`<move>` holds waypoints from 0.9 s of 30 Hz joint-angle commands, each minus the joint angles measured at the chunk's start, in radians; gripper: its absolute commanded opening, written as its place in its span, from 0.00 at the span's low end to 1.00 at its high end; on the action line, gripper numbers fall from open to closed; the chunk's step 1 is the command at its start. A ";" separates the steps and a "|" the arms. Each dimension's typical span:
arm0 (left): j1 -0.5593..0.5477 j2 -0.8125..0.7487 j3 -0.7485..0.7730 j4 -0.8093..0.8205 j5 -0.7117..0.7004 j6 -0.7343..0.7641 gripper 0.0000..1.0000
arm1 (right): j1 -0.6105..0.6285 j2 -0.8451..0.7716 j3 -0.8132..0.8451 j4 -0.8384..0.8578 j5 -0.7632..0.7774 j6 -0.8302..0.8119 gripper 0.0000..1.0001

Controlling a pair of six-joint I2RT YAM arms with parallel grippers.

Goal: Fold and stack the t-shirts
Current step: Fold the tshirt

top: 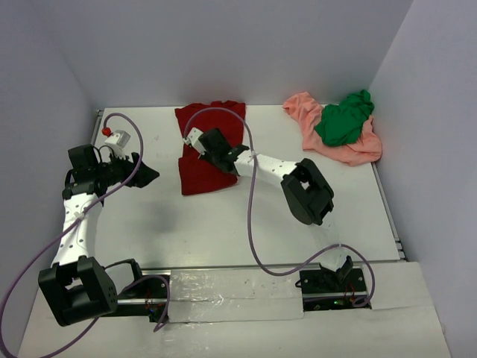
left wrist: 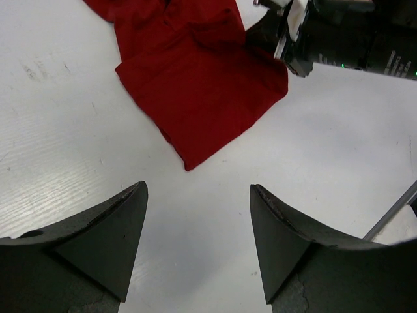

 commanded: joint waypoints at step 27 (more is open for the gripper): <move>0.006 -0.004 0.006 0.002 0.062 0.024 0.73 | -0.157 0.054 0.028 -0.051 0.084 0.207 0.77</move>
